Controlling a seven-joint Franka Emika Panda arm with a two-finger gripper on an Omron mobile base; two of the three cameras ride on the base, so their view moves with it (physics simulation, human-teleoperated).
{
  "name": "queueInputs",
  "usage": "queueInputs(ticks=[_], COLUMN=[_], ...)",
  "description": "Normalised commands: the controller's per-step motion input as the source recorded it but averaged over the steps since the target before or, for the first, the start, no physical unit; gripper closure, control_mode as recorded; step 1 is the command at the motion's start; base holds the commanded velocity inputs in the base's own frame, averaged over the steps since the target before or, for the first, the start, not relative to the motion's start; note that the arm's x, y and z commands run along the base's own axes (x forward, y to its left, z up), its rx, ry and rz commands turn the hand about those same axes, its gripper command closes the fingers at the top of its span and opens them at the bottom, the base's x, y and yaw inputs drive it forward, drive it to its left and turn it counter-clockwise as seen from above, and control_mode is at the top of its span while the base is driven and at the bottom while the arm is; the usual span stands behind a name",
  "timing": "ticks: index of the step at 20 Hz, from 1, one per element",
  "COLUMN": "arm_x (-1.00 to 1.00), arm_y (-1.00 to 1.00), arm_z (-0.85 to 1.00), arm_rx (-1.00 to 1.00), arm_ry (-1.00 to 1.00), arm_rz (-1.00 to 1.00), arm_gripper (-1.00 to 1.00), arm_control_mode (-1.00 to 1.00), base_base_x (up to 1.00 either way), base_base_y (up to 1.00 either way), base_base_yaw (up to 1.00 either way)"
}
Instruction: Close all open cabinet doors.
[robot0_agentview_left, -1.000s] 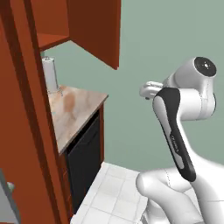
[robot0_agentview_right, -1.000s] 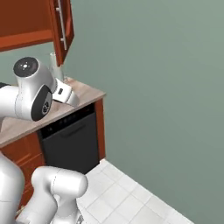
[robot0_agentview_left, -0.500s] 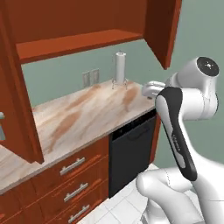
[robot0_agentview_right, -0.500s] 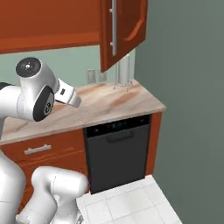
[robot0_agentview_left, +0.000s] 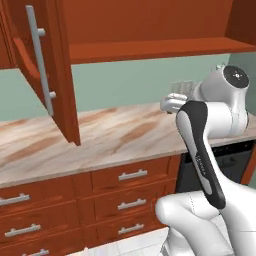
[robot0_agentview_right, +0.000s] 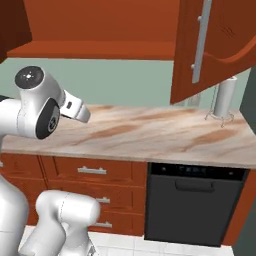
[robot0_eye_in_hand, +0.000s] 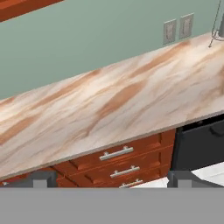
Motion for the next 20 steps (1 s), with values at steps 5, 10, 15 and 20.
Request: queueInputs(ticks=[5,10,15,20], arm_x=[0.0,0.0,0.0,0.0], arm_y=[0.0,0.0,0.0,0.0], arm_z=[0.0,0.0,0.0,0.0], arm_rx=[0.0,0.0,0.0,0.0], arm_ry=[0.0,0.0,0.0,0.0], arm_rz=[0.0,0.0,0.0,0.0], arm_gripper=[-1.0,-1.0,-1.0,-1.0], arm_control_mode=[1.0,1.0,1.0,1.0], base_base_x=[0.6,0.59,0.01,-0.15], base_base_y=[-0.43,-0.41,-0.06,0.07], base_base_yaw=[0.22,0.02,0.0,-0.03])
